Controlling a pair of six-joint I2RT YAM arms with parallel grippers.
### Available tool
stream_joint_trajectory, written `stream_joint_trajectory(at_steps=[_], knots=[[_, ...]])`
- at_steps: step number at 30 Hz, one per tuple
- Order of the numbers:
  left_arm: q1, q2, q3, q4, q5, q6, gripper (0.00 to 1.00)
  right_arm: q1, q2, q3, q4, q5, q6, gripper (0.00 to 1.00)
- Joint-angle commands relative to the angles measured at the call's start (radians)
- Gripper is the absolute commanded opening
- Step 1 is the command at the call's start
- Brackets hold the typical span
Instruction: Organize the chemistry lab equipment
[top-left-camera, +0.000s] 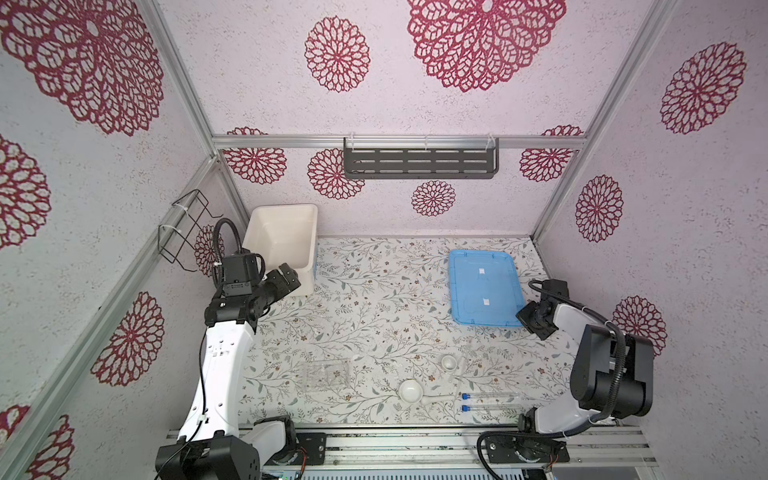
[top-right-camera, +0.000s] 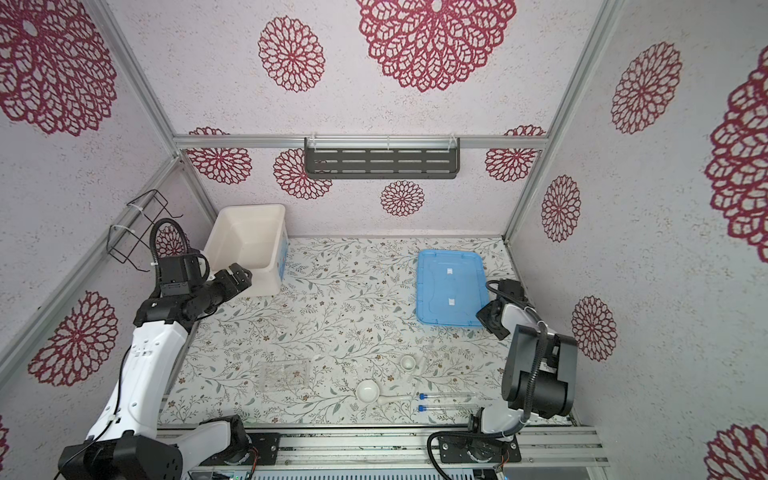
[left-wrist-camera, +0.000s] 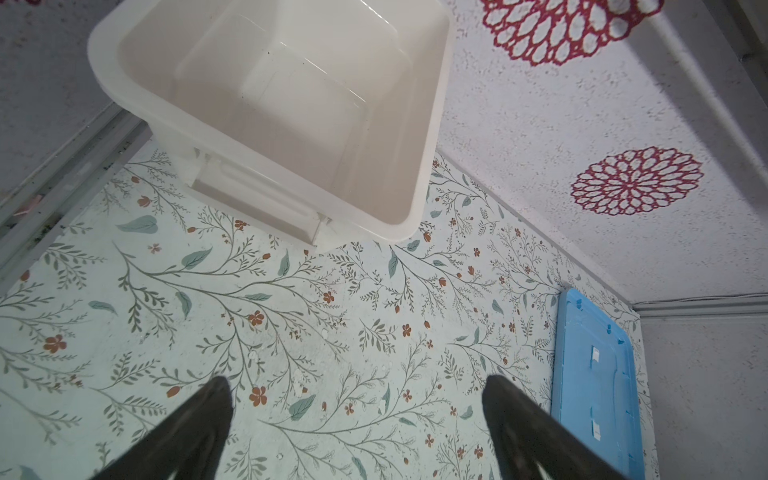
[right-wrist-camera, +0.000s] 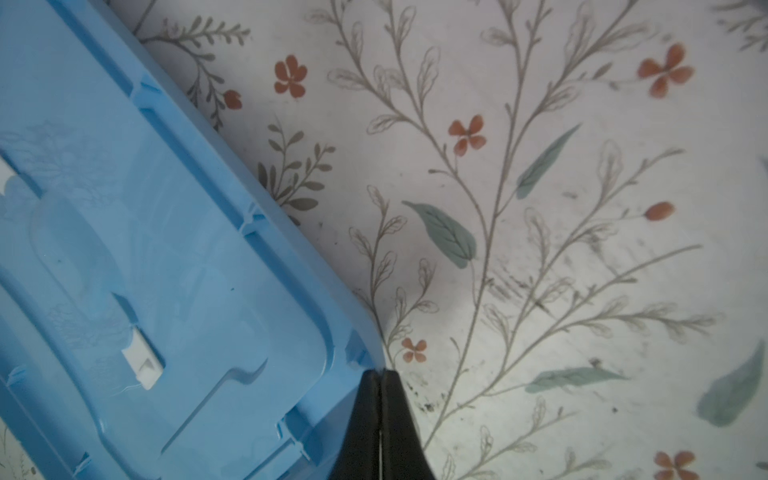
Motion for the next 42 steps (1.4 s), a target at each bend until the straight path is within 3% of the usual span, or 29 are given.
stream_joint_trajectory(at_steps=[1, 2, 4, 7, 15, 20, 24, 30, 34, 42], knots=[[-0.007, 0.014, 0.013, -0.024, -0.011, 0.014, 0.97, -0.042, -0.012, 0.037, 0.018, 0.011, -0.038, 0.00], [-0.012, 0.022, 0.020, -0.028, 0.020, 0.020, 0.97, -0.048, -0.014, 0.046, 0.008, -0.003, -0.050, 0.00], [-0.041, 0.055, 0.056, -0.051, 0.082, 0.052, 0.97, -0.050, -0.022, 0.069, -0.005, -0.027, -0.075, 0.17], [-0.123, 0.138, 0.145, -0.118, 0.009, 0.117, 0.97, -0.050, -0.067, 0.080, -0.018, -0.036, -0.095, 0.32], [-0.186, 0.405, 0.433, -0.260, -0.125, 0.193, 0.97, -0.017, -0.250, 0.049, -0.051, -0.052, -0.178, 0.43], [-0.206, 0.574, 0.600, -0.307, -0.187, 0.229, 0.99, 0.061, -0.321, 0.036, -0.087, 0.004, -0.226, 0.45], [-0.206, 0.680, 0.718, -0.354, -0.297, 0.263, 0.91, 0.110, -0.352, 0.010, -0.048, -0.005, -0.238, 0.45], [-0.204, 0.723, 0.692, -0.203, -0.264, 0.297, 0.74, 0.142, -0.350, 0.005, -0.027, -0.014, -0.211, 0.46], [-0.204, 0.804, 0.762, -0.242, -0.244, 0.289, 0.60, 0.162, -0.344, 0.021, -0.023, -0.014, -0.203, 0.46], [-0.206, 0.887, 0.806, -0.248, -0.213, 0.271, 0.45, 0.191, -0.326, 0.039, -0.026, -0.015, -0.181, 0.46]])
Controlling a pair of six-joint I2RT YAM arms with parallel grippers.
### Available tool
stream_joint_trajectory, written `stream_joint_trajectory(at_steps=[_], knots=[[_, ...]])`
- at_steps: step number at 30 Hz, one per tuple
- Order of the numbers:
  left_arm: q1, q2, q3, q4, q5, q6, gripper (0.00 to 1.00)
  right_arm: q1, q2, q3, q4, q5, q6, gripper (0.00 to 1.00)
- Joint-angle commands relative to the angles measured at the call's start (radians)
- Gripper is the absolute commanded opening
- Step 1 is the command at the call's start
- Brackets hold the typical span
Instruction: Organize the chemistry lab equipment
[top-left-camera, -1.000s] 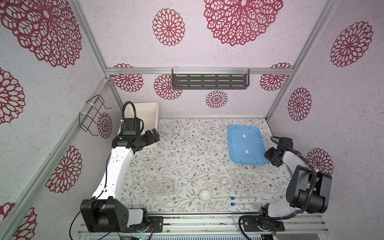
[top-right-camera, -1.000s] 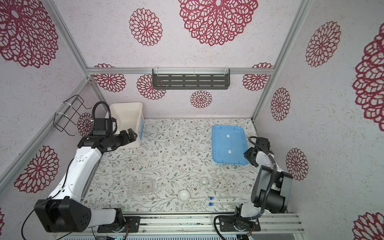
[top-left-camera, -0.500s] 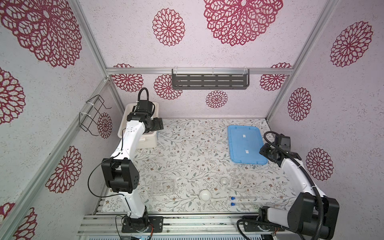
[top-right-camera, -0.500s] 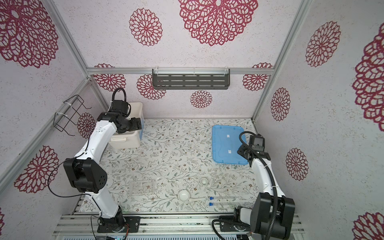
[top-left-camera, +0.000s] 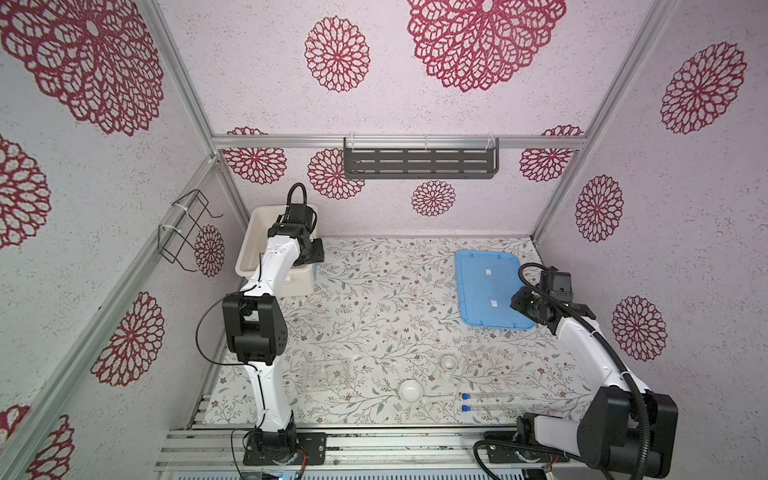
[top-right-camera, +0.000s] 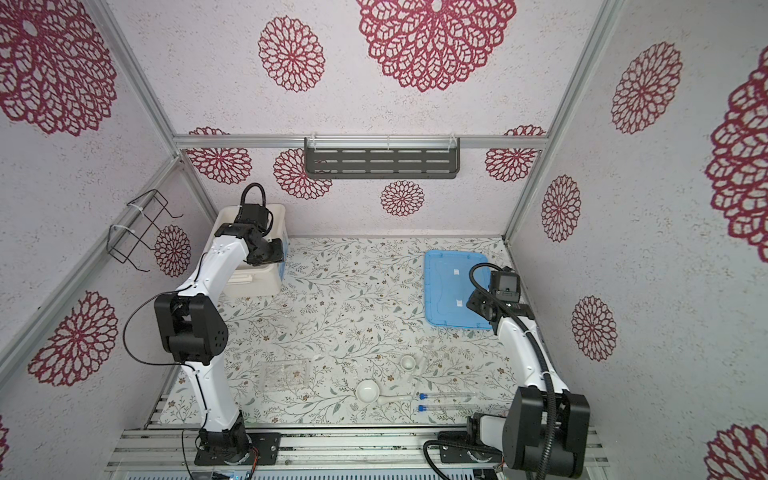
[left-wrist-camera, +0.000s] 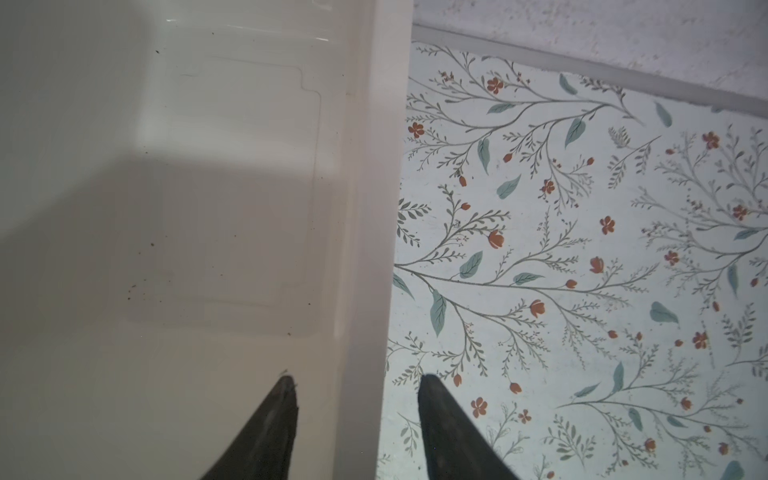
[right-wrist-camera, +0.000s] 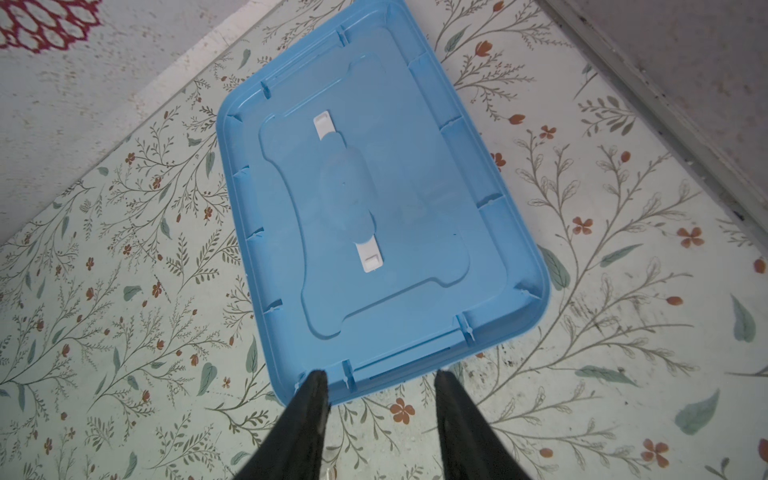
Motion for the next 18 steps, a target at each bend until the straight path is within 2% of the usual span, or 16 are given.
stream_joint_trajectory(at_steps=[1, 5, 7, 10, 13, 18], knots=[[-0.001, 0.007, 0.023, 0.009, 0.019, 0.003, 0.42, 0.013, 0.000, 0.033, 0.008, 0.012, 0.022, 0.46], [-0.008, 0.022, 0.034, -0.015, 0.041, -0.002, 0.27, 0.023, 0.005, 0.036, 0.007, 0.010, 0.025, 0.46], [-0.021, 0.022, 0.047, -0.045, 0.044, -0.021, 0.24, 0.025, 0.007, 0.039, 0.005, 0.011, 0.024, 0.46], [-0.062, 0.003, 0.046, -0.070, 0.054, -0.028, 0.23, 0.025, 0.011, 0.045, 0.004, 0.004, 0.027, 0.46], [-0.107, -0.023, 0.020, -0.065, 0.009, -0.016, 0.23, 0.026, 0.020, 0.050, 0.004, -0.004, 0.032, 0.46], [-0.122, -0.027, 0.000, -0.057, 0.013, -0.017, 0.26, 0.026, 0.031, 0.043, 0.016, -0.018, 0.044, 0.46]])
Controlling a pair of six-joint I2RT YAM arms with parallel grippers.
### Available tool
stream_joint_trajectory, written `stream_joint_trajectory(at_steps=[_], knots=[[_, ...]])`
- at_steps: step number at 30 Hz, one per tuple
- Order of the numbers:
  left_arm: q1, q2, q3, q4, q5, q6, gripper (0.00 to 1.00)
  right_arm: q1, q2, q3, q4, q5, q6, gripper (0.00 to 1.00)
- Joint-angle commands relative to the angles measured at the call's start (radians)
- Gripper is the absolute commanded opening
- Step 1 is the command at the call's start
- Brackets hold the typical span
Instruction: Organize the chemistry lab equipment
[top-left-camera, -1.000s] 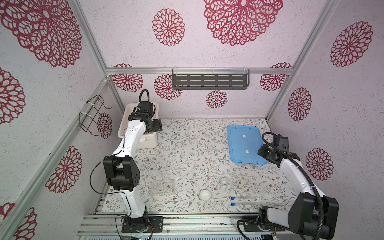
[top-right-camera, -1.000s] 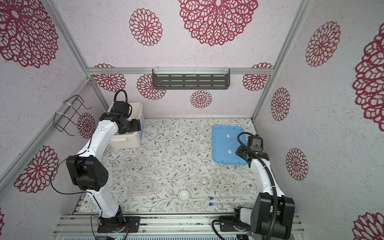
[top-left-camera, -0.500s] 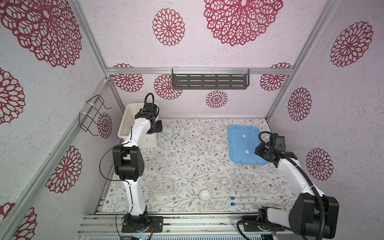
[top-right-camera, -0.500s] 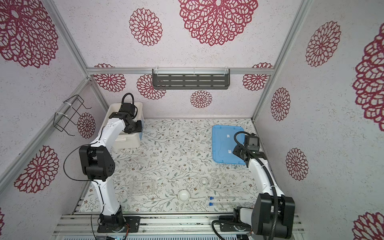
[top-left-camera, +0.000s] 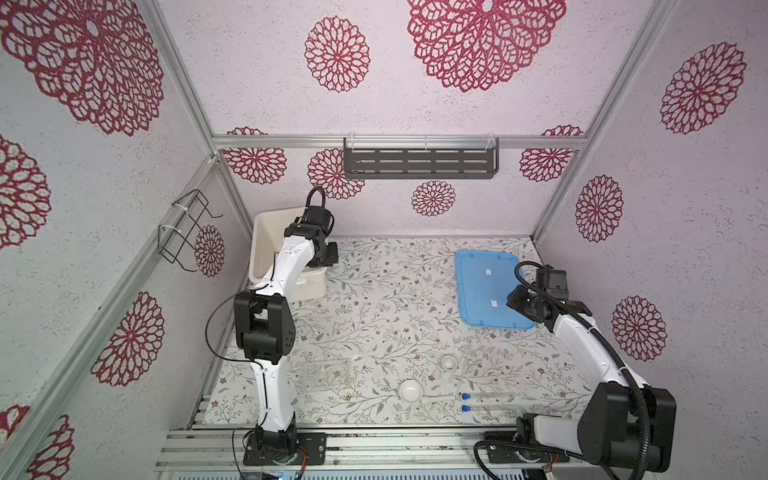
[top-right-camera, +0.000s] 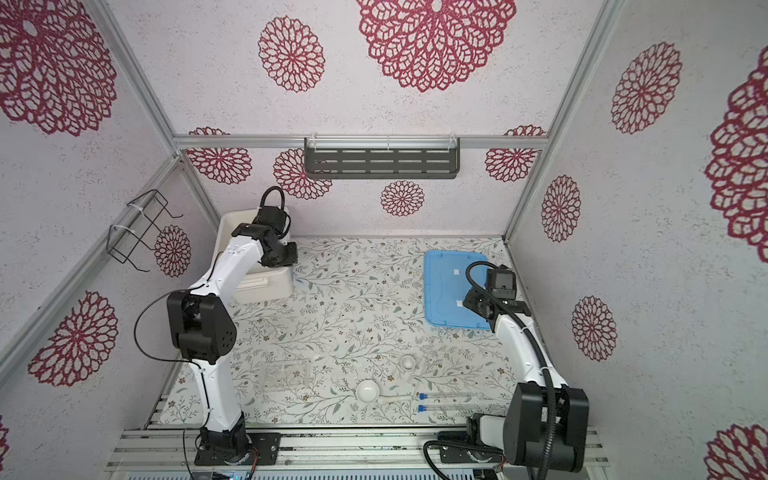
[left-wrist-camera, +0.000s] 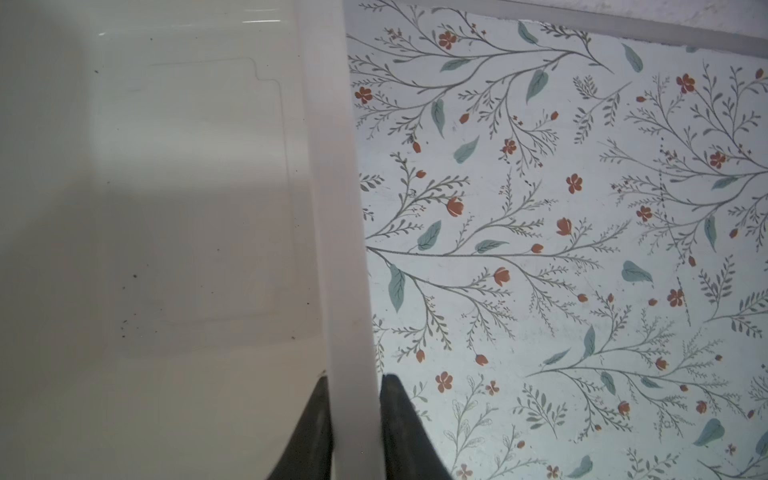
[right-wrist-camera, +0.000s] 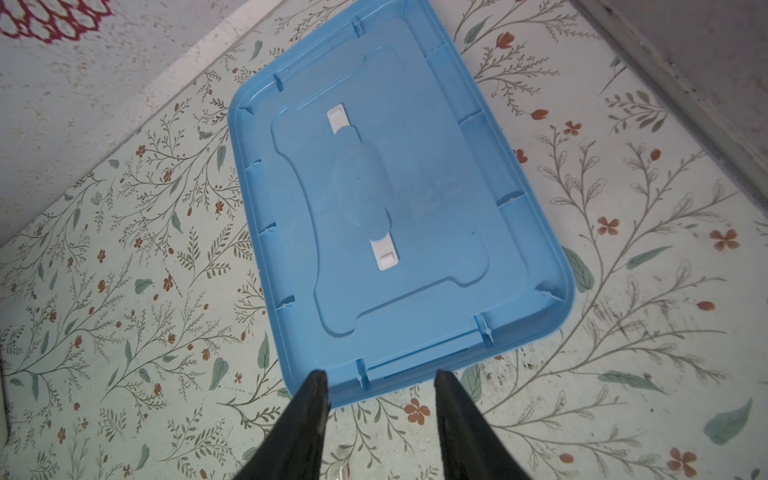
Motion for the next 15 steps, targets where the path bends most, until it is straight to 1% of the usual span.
stream_joint_trajectory(at_steps=[1, 5, 7, 8, 9, 10, 11, 12, 14, 15], knots=[[-0.011, -0.031, -0.015, -0.021, 0.011, -0.003, 0.31, 0.008, 0.009, 0.025, 0.011, -0.012, 0.025, 0.46], [-0.011, -0.047, -0.021, -0.019, -0.009, 0.005, 0.34, 0.013, 0.014, 0.027, 0.006, -0.028, 0.003, 0.46], [-0.011, -0.058, -0.021, -0.016, 0.000, 0.005, 0.35, 0.026, 0.025, 0.038, -0.006, -0.053, -0.033, 0.46], [-0.011, -0.061, -0.020, -0.016, 0.006, 0.005, 0.38, 0.038, 0.031, 0.044, -0.013, -0.064, -0.052, 0.46], [-0.011, -0.069, -0.018, -0.018, 0.014, 0.005, 0.44, 0.059, 0.038, 0.051, -0.020, -0.081, -0.072, 0.46], [-0.011, -0.079, -0.017, -0.018, 0.022, 0.004, 0.48, 0.086, 0.045, 0.057, -0.024, -0.095, -0.095, 0.45], [-0.010, -0.083, -0.021, -0.019, 0.030, 0.004, 0.49, 0.113, 0.052, 0.060, -0.023, -0.103, -0.111, 0.45], [-0.010, -0.120, -0.024, -0.015, 0.038, 0.004, 0.50, 0.146, 0.058, 0.066, -0.027, -0.103, -0.126, 0.45], [-0.009, -0.154, -0.033, -0.002, 0.051, 0.001, 0.52, 0.216, 0.074, 0.080, -0.040, -0.085, -0.146, 0.45], [-0.009, -0.169, -0.039, 0.001, 0.056, -0.002, 0.56, 0.250, 0.084, 0.088, -0.044, -0.084, -0.152, 0.45]])
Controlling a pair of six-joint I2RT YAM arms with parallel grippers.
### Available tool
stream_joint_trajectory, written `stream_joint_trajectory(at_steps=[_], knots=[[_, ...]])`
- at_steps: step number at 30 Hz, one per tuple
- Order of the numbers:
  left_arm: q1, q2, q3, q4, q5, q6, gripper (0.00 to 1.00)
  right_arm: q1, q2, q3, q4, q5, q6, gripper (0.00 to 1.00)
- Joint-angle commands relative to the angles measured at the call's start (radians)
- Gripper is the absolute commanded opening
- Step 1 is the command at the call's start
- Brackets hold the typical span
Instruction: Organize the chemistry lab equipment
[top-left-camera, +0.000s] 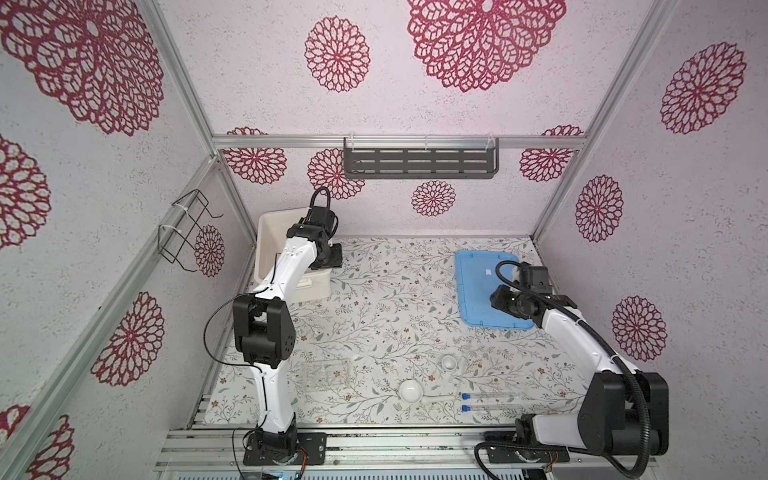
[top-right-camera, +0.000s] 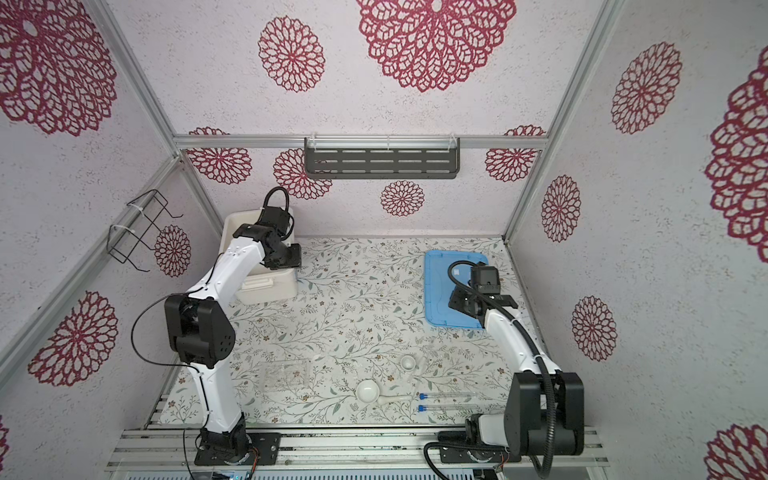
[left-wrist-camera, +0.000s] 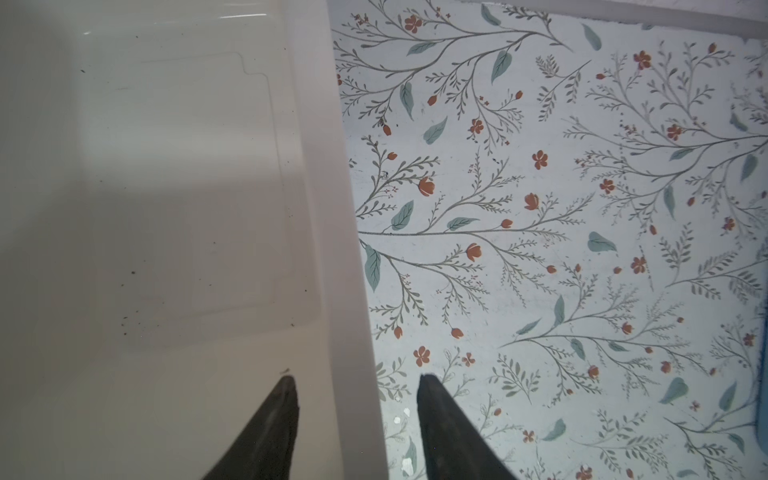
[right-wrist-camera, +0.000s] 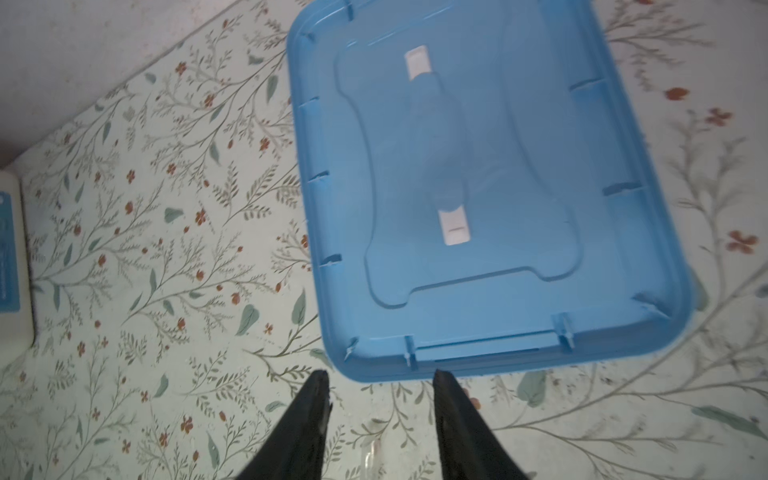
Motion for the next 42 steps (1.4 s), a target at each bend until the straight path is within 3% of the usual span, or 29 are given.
stream_joint_trajectory(at_steps=[1, 8, 17, 19, 20, 21, 22, 24, 26, 30, 42], knots=[[0.003, -0.107, -0.012, 0.015, 0.030, -0.006, 0.59, 0.115, 0.019, 0.052, -0.028, -0.024, -0.072, 0.45], [0.038, -0.215, -0.075, 0.033, 0.100, -0.047, 0.69, 0.510, 0.135, 0.136, 0.003, 0.009, -0.203, 0.47], [0.211, -0.495, -0.341, 0.175, 0.323, -0.155, 0.76, 0.964, 0.266, 0.274, 0.084, 0.156, -0.641, 0.60], [0.251, -0.557, -0.387, 0.173, 0.354, -0.158, 0.77, 1.003, 0.270, 0.271, 0.139, 0.076, -0.741, 0.68], [0.267, -0.582, -0.409, 0.170, 0.361, -0.157, 0.79, 1.012, 0.270, 0.257, 0.180, 0.027, -0.790, 0.76], [0.284, -0.613, -0.433, 0.165, 0.365, -0.153, 0.81, 1.020, 0.269, 0.225, 0.240, -0.019, -0.842, 0.97], [0.300, -0.639, -0.454, 0.159, 0.362, -0.147, 0.82, 1.027, 0.269, 0.181, 0.330, -0.040, -0.871, 0.99], [0.328, -0.684, -0.492, 0.151, 0.346, -0.133, 0.85, 1.030, 0.269, 0.099, 0.483, -0.039, -0.877, 0.99], [0.360, -0.716, -0.532, 0.152, 0.341, -0.126, 0.86, 1.030, 0.295, 0.082, 0.510, -0.073, -0.929, 0.99], [0.400, -0.751, -0.573, 0.152, 0.349, -0.108, 0.86, 1.029, 0.433, 0.237, 0.303, -0.122, -1.011, 0.99], [0.406, -0.754, -0.625, 0.188, 0.354, -0.103, 0.88, 1.022, 0.645, 0.428, 0.162, -0.174, -0.940, 0.99]])
